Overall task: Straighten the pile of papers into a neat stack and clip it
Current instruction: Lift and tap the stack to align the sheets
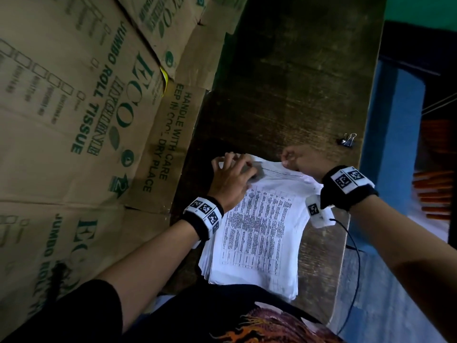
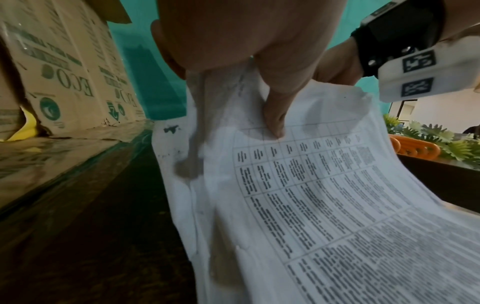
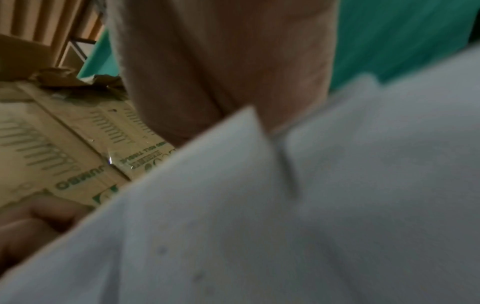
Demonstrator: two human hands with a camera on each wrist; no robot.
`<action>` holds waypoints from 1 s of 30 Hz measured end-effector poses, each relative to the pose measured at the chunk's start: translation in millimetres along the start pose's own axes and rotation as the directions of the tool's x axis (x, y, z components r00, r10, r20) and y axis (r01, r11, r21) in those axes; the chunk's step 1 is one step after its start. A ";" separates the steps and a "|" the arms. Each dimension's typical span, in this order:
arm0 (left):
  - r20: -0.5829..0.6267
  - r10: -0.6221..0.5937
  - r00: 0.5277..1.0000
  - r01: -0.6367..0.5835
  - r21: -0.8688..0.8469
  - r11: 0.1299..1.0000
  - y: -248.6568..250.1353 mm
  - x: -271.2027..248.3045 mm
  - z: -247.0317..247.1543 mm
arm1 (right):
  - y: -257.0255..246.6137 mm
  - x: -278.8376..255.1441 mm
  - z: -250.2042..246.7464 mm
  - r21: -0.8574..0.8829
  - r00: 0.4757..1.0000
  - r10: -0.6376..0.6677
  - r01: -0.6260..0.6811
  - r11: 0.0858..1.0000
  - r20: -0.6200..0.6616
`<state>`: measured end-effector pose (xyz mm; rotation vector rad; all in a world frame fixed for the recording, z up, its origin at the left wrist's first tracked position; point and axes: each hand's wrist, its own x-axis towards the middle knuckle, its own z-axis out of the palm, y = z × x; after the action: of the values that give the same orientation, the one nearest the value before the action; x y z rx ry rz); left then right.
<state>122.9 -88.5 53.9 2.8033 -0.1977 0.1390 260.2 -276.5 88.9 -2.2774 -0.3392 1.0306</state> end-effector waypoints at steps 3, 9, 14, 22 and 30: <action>0.048 0.004 0.999 -0.002 -0.044 0.999 0.3 -6.1 1.4 | 1.2 -0.7 -0.1 -0.069 0.999 -0.007 0.005 0.998 -0.033; 0.196 -0.047 0.979 0.094 -0.234 0.968 2.5 -18.1 1.1 | 10.1 -5.3 -0.9 -0.142 0.993 -0.044 0.028 0.989 -0.112; 0.224 -0.109 0.969 0.160 -0.228 0.960 6.6 -14.8 -7.7 | 24.2 3.1 1.6 -0.136 0.988 0.020 -0.041 0.990 -0.150; 0.457 -0.071 0.887 0.127 -0.093 0.987 12.9 21.9 -16.4 | 28.9 -6.3 1.8 0.064 0.994 -0.005 0.012 0.998 -0.113; 0.377 -0.149 0.914 0.222 -0.158 0.962 14.6 14.6 -1.5 | 22.5 -5.4 -2.2 -0.086 0.999 0.041 -0.043 0.995 -0.031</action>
<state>134.9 -103.5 61.7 2.6052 -0.0232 -0.4248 257.9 -297.5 79.2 -2.3842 -0.3309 1.0203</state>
